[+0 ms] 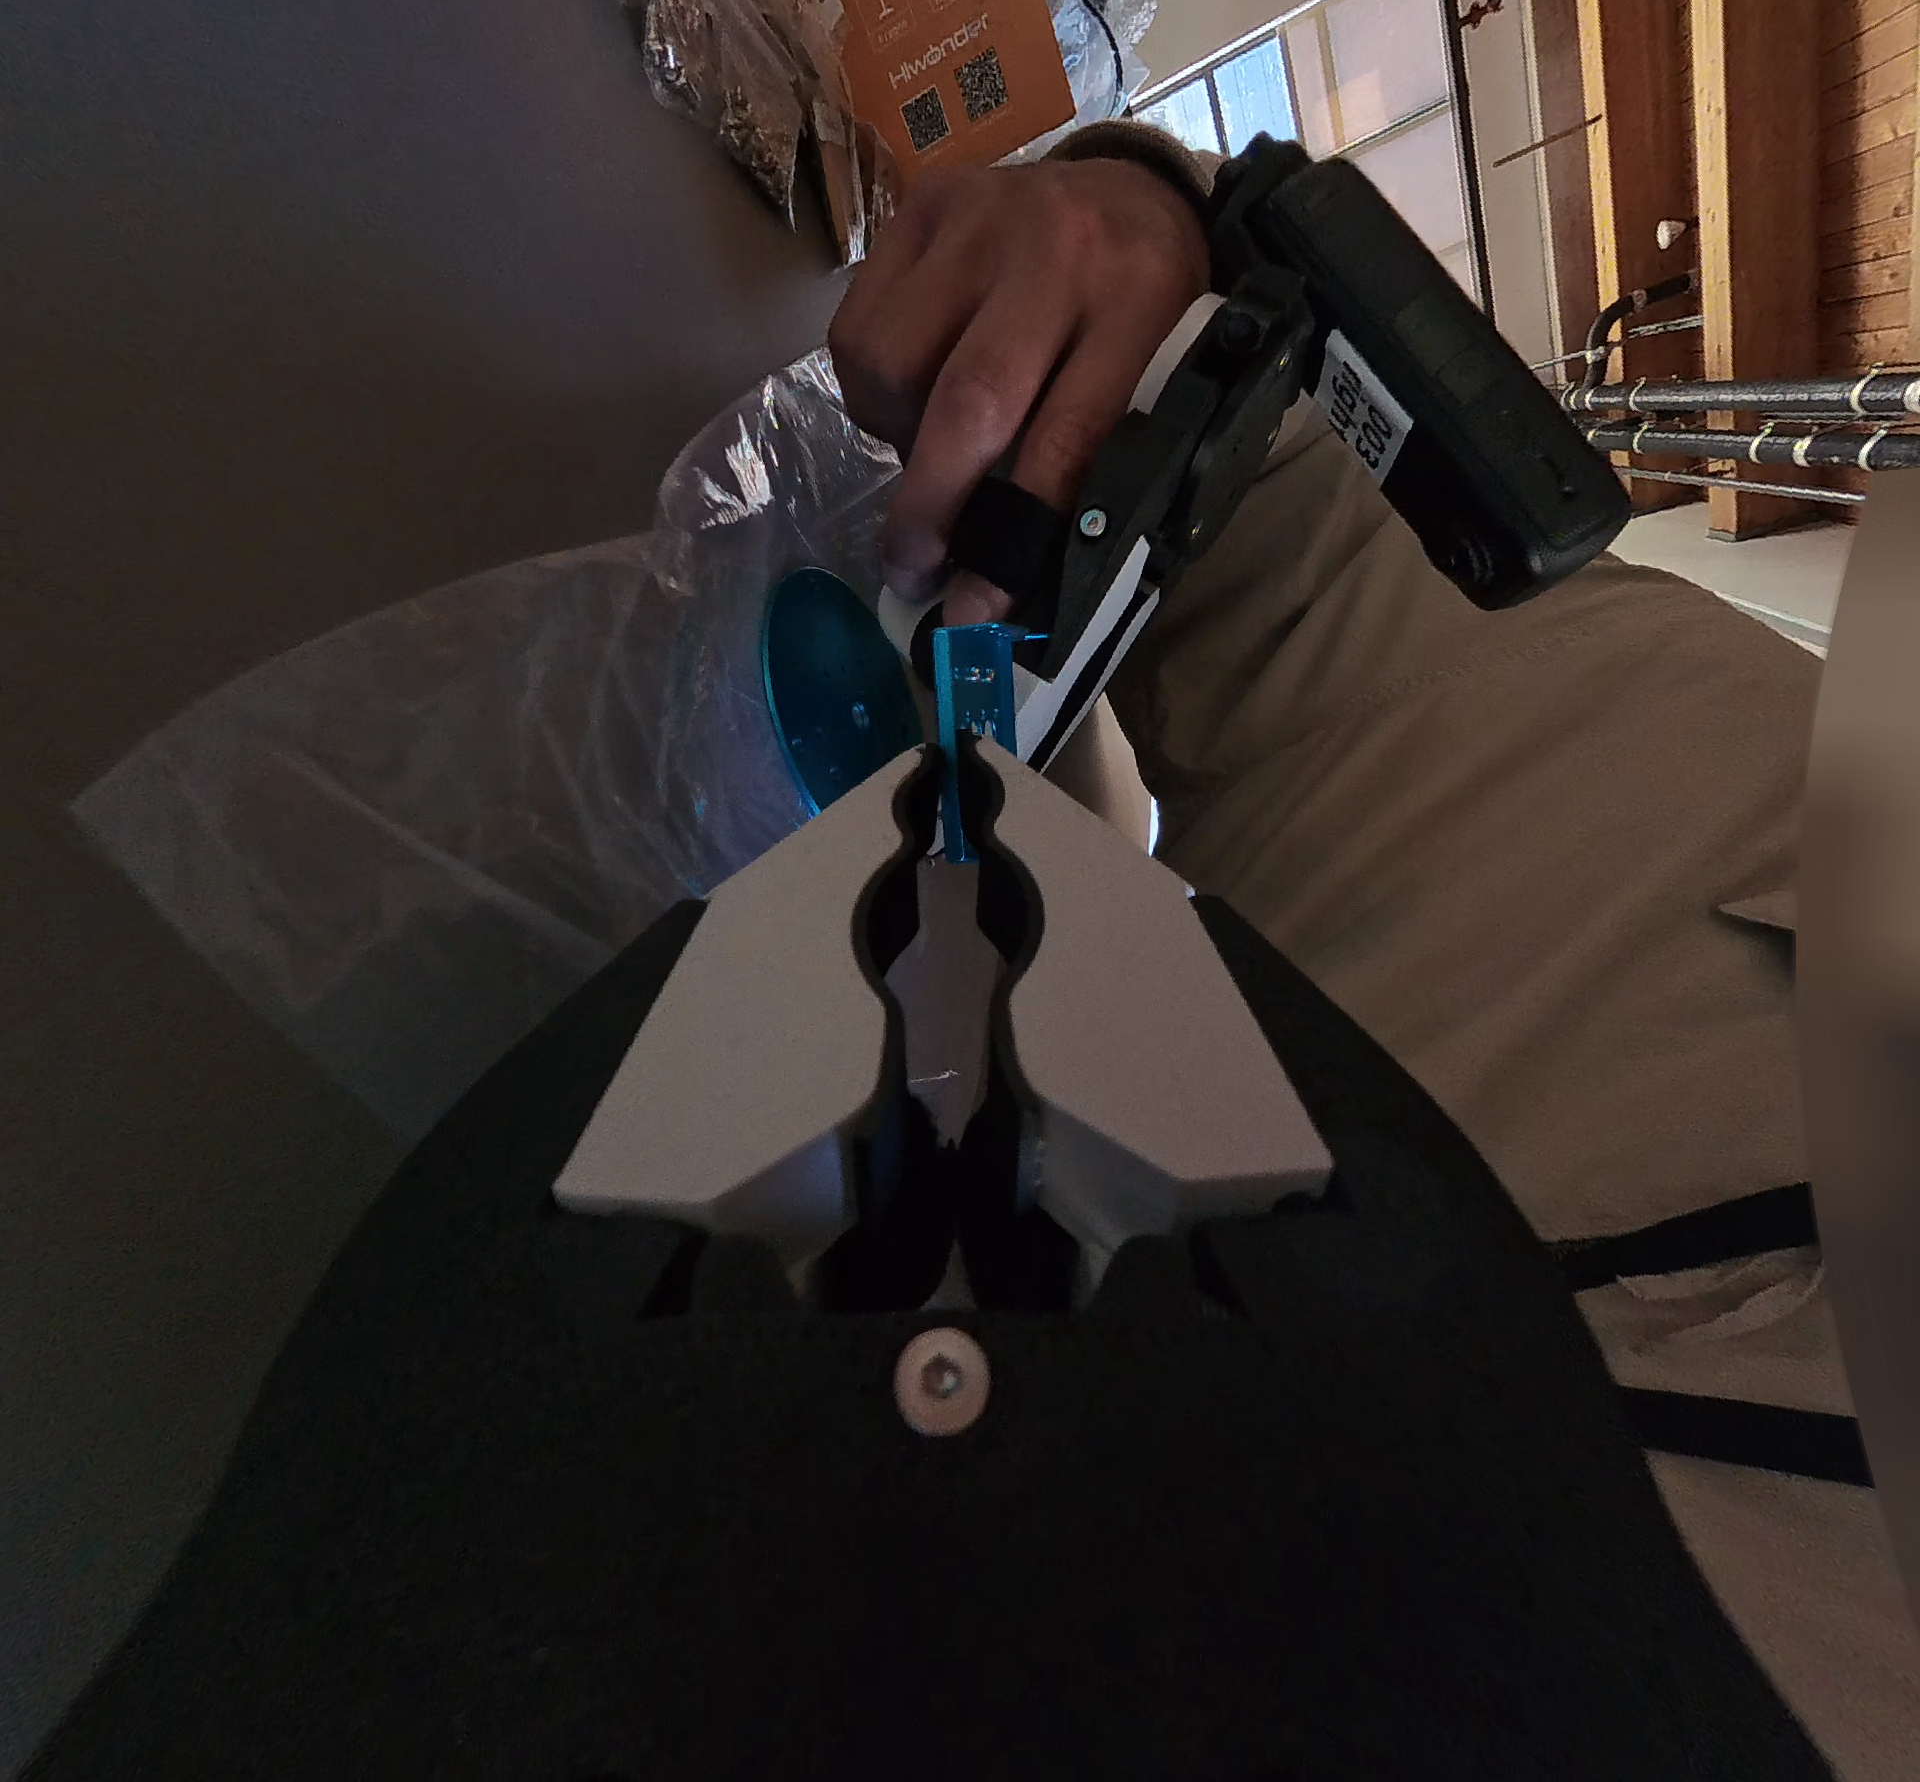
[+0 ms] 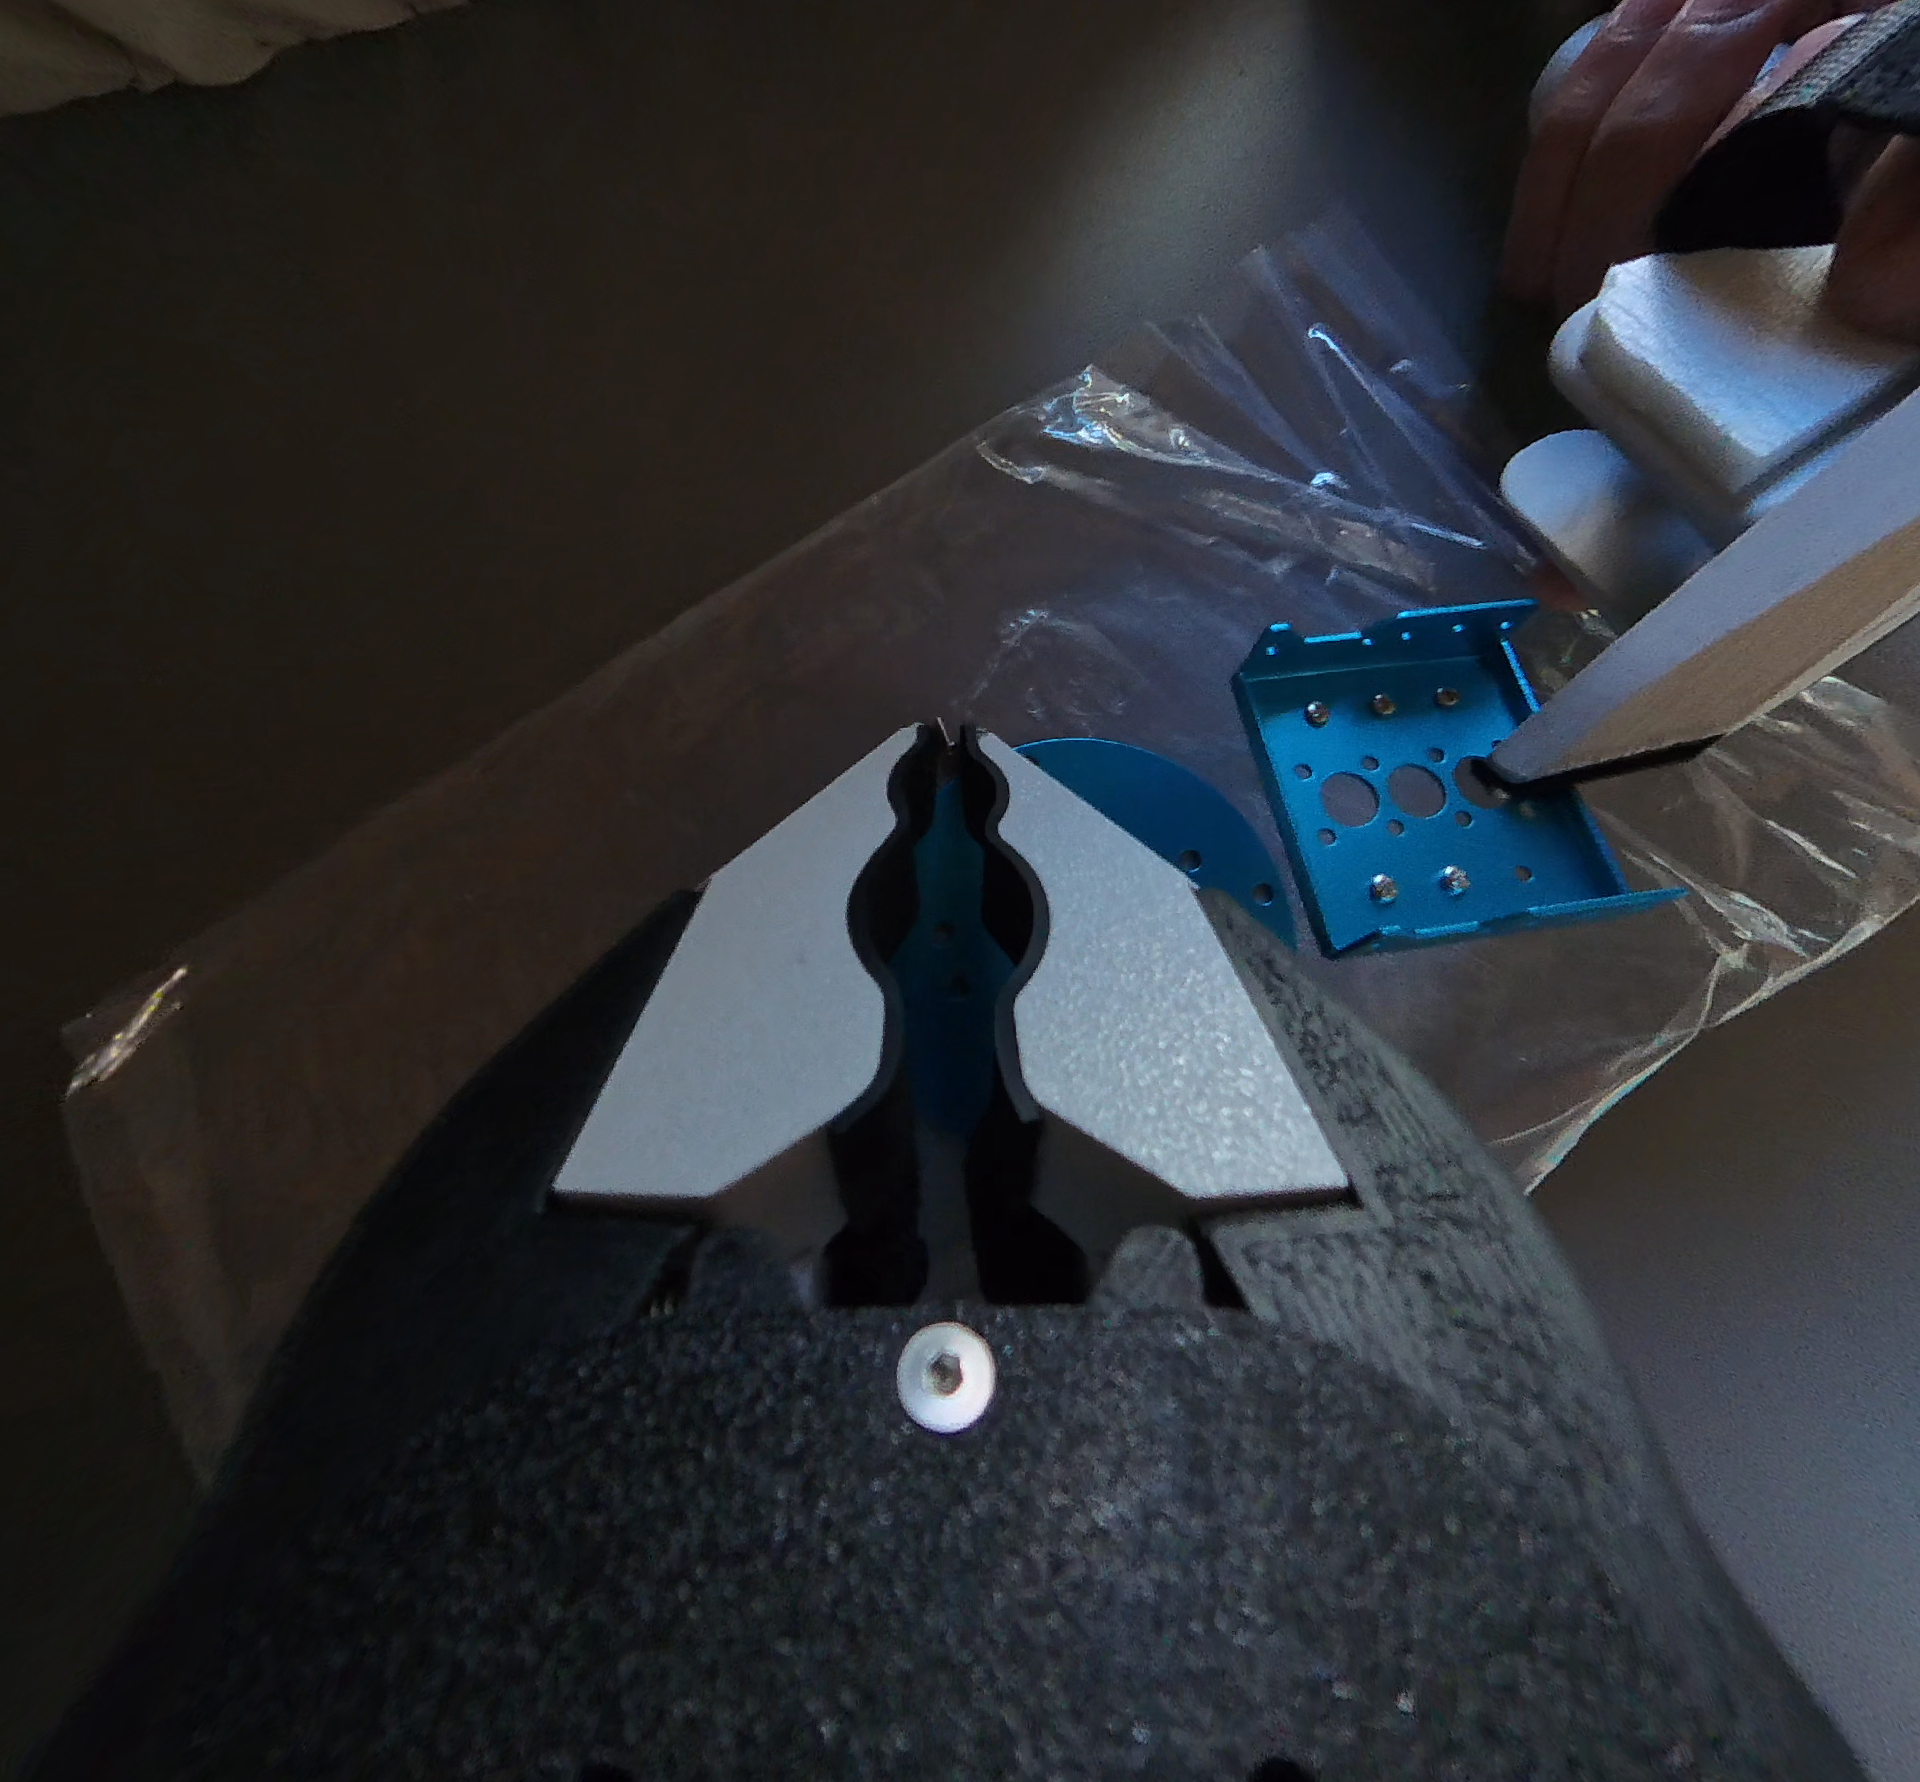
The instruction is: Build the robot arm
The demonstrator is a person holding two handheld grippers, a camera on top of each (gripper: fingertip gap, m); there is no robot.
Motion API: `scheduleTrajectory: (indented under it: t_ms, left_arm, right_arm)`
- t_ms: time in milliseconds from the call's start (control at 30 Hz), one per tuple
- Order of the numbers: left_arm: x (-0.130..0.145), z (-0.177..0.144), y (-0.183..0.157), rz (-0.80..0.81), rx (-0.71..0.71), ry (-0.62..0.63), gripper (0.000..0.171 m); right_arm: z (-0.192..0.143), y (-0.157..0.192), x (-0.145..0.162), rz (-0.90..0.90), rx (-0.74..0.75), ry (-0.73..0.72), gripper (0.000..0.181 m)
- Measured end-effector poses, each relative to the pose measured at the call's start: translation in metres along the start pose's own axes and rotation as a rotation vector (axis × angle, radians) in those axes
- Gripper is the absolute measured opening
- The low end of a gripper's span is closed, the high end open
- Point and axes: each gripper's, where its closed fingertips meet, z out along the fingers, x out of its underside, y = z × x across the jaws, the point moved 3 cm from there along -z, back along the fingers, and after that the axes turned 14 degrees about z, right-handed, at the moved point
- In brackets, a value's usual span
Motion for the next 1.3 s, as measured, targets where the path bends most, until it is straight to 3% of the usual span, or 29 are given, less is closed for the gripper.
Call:
scheduleTrajectory:
  t_ms: [467,633,767,867,967,1100,1300]
  left_arm:
    - [0.000,0.000,0.000,0.003,-0.005,-0.001,0.001]
    - [0.001,0.001,0.001,0.010,-0.018,0.006,0.001]
    - [0.002,0.001,0.004,0.013,-0.053,0.015,0.001]
    - [0.004,0.002,0.006,0.021,-0.075,0.022,0.001]
    - [0.003,0.002,0.007,0.029,-0.096,0.017,0.001]
    - [0.003,0.001,0.008,0.038,-0.110,0.011,0.001]
    - [0.004,0.003,0.008,0.048,-0.118,0.021,0.001]
  right_arm:
    - [-0.001,0.005,-0.001,-0.016,0.077,0.046,0.002]
    - [-0.011,0.002,-0.012,-0.086,0.213,0.075,0.001]
    - [-0.029,-0.006,-0.028,-0.242,0.439,0.182,0.001]
    - [-0.045,-0.020,-0.040,-0.331,0.647,0.342,0.001]
    - [-0.051,-0.037,-0.042,-0.261,0.789,0.500,0.001]
    - [-0.046,-0.045,-0.036,-0.160,0.850,0.605,0.001]
    - [-0.043,-0.048,-0.037,-0.535,0.948,0.852,0.000]
